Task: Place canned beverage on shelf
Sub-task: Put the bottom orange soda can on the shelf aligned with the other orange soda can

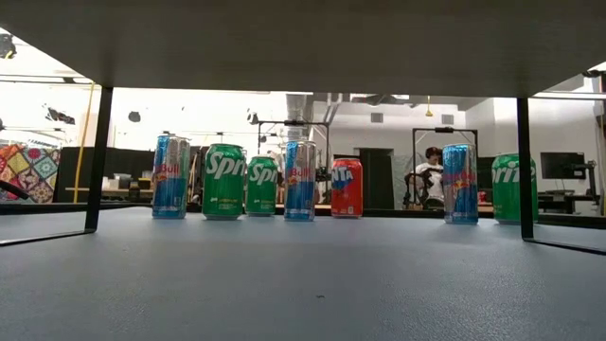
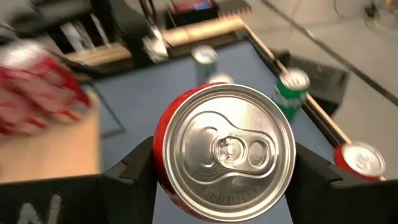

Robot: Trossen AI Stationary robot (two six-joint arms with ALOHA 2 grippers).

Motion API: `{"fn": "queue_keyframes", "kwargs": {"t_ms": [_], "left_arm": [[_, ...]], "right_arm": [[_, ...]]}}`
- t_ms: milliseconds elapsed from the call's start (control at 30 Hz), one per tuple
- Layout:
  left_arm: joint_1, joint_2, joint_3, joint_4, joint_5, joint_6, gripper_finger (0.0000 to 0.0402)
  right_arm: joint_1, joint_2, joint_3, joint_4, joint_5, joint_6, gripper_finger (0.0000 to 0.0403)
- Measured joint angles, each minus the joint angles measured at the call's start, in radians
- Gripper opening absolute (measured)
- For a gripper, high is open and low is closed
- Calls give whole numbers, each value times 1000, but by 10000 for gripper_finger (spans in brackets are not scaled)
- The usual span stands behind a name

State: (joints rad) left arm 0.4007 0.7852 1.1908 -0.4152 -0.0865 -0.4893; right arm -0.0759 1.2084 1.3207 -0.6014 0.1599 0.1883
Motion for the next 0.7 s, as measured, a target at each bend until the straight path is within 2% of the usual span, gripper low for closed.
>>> {"fn": "queue_keyframes", "kwargs": {"t_ms": [233,333,533,700], "left_arm": [[0,23,0,35,49,-73,309],[0,22,0,38,49,-109,309],[0,16,0,99,106,-208,309],[0,7,3,158,153,-241,309]], "right_arm": [[197,-86,1,0,118,39,245],[255,-86,1,-16,128,41,245],[350,-25,14,-25,132,51,245],[406,87,157,-71,132,51,245]]}}
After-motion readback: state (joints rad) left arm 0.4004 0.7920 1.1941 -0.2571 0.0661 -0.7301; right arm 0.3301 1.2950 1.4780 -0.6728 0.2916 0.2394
